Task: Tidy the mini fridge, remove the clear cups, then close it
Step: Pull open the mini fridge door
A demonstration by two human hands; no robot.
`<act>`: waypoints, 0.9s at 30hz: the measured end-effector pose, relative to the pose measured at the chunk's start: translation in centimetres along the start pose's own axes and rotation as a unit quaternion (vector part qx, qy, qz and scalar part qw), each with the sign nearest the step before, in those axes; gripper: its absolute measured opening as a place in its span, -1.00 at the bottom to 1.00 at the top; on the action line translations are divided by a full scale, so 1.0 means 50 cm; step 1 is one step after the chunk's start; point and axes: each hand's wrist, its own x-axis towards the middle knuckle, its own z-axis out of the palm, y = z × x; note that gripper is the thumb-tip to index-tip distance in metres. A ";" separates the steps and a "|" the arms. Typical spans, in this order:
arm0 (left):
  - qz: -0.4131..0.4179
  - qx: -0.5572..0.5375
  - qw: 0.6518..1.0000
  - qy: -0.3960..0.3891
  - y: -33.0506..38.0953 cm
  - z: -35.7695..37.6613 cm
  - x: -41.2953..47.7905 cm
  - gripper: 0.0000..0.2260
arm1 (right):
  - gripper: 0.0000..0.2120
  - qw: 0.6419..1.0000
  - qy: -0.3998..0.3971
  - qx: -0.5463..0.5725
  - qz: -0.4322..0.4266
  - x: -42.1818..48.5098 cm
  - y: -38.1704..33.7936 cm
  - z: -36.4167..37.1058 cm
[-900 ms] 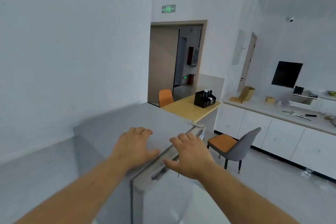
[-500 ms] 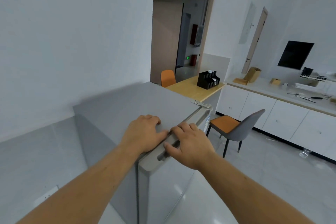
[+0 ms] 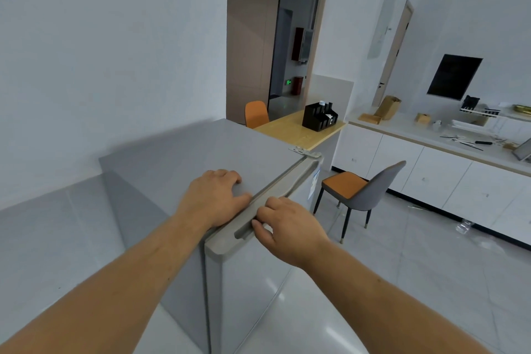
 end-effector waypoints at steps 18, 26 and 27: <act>0.005 0.019 1.000 -0.005 0.003 0.004 0.004 -0.42 | -0.63 0.980 0.043 0.051 0.189 0.038 -0.018 -0.055; -0.003 0.009 1.000 0.002 0.004 0.005 0.001 -0.43 | -0.30 0.929 -0.130 0.022 0.346 0.080 -0.054 -0.010; -0.002 0.009 1.000 0.001 0.003 0.005 0.001 -0.42 | -0.27 0.928 -0.132 0.022 0.348 0.078 -0.052 -0.012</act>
